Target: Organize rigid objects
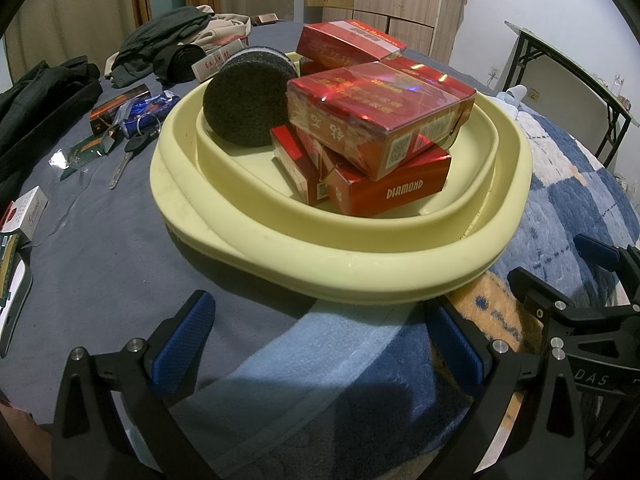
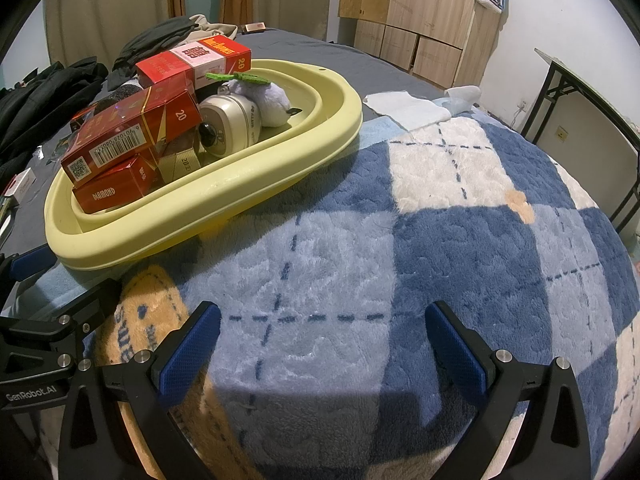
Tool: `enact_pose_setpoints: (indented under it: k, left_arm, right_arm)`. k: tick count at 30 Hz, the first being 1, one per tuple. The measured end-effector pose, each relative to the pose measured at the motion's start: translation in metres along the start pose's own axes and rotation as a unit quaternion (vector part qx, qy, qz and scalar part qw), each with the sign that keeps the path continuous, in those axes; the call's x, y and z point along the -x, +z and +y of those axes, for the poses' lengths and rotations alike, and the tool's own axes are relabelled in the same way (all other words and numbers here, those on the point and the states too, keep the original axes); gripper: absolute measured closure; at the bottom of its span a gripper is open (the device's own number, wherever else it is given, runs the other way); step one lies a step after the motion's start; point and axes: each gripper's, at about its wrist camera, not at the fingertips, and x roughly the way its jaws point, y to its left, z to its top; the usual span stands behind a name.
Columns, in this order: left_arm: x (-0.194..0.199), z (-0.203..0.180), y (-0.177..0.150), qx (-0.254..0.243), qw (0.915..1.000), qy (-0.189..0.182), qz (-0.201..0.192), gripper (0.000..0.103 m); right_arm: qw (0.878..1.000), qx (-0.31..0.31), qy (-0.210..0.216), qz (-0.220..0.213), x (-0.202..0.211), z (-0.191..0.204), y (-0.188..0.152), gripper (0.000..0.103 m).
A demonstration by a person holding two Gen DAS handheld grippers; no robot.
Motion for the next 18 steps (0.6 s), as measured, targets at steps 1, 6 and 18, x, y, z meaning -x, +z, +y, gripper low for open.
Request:
enact_pose_setpoints:
  k: [1, 6, 18]
  left_arm:
    - [0.0, 0.0, 0.0, 0.0, 1.0, 0.0, 0.0, 0.0]
    - [0.0, 0.0, 0.0, 0.0, 1.0, 0.0, 0.0, 0.0]
    - [0.0, 0.0004, 0.0002, 0.0, 1.0, 0.0, 0.0, 0.0]
  right_arm:
    - [1.0, 0.0, 0.0, 0.0, -0.0013, 0.0008, 0.0006, 0.0]
    - [1.0, 0.0, 0.0, 0.0, -0.0007, 0.0005, 0.0004, 0.0]
    - [1.0, 0.0, 0.0, 0.0, -0.0007, 0.0004, 0.0003, 0.0]
